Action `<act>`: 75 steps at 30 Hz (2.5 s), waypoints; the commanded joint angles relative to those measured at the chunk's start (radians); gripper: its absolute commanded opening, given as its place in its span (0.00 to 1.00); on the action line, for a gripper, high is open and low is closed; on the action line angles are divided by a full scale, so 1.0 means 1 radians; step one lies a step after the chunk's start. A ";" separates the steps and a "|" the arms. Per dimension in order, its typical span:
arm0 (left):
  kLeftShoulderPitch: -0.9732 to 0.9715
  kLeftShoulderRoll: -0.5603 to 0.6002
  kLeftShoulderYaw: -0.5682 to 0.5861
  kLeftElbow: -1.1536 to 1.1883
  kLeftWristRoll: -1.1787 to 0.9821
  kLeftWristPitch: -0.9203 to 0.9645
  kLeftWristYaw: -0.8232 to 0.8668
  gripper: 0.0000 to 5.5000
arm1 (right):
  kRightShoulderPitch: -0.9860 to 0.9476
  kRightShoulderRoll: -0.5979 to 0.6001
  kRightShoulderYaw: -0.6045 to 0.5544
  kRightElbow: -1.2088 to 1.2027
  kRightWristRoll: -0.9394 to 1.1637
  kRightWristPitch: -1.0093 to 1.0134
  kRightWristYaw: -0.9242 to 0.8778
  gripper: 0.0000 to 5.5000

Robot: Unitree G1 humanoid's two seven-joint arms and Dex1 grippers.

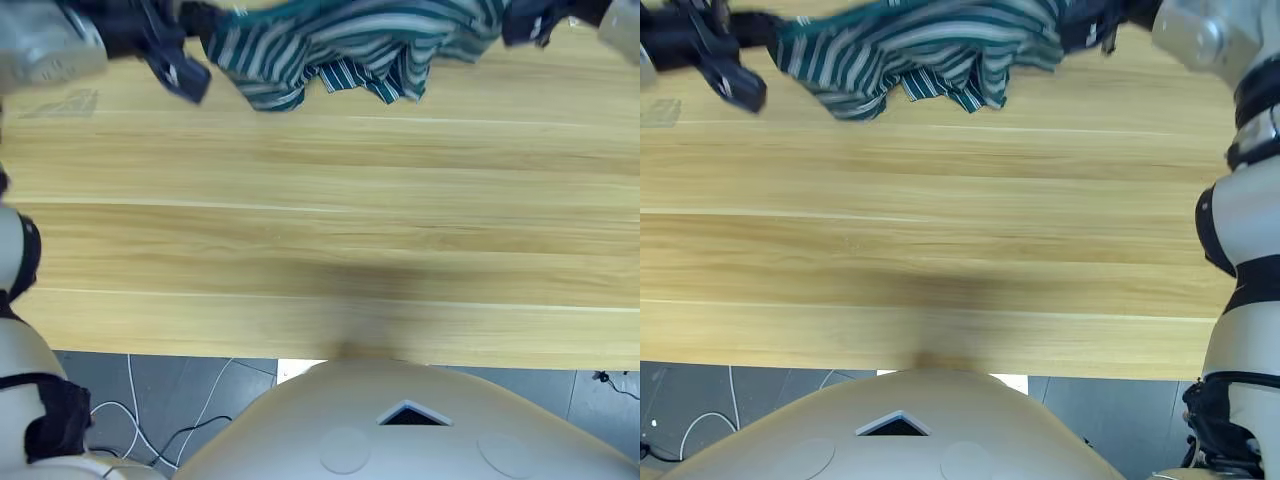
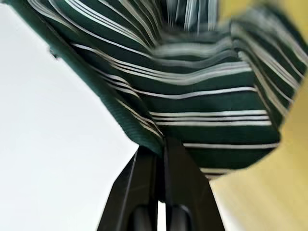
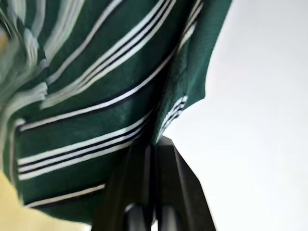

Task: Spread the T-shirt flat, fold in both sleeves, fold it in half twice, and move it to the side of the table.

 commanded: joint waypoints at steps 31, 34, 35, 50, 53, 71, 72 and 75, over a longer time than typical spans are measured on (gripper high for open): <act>1.528 0.338 0.643 -1.419 -0.398 0.613 -0.639 0.37 | 1.415 -0.587 -0.468 -1.747 1.047 0.643 0.967 0.30; 1.535 0.325 0.637 -1.408 -0.570 0.635 -0.739 0.46 | 1.403 -0.552 -0.498 -1.756 1.091 0.689 1.011 0.40; 1.473 0.294 0.640 -1.387 -0.651 0.649 -0.762 0.49 | 1.349 -0.502 -0.498 -1.722 1.054 0.689 0.999 0.43; 0.287 -0.505 0.310 -0.135 -0.383 0.707 -0.448 0.63 | 0.352 0.223 -0.205 -0.401 0.288 0.361 0.495 0.47; 0.220 -0.594 0.247 0.093 -0.308 0.649 -0.357 0.63 | 0.262 0.291 -0.151 -0.178 0.193 0.348 0.361 0.47; 0.198 -0.589 0.228 0.471 -0.249 0.500 -0.160 0.63 | 0.306 0.308 -0.090 0.127 0.088 0.327 0.202 0.47; 0.210 -0.571 0.238 0.471 -0.257 0.493 -0.167 0.63 | 0.312 0.286 -0.099 0.127 0.094 0.325 0.200 0.47; 0.229 -0.546 0.255 0.465 -0.269 0.490 -0.172 0.63 | 0.321 0.259 -0.114 0.120 0.100 0.315 0.200 0.47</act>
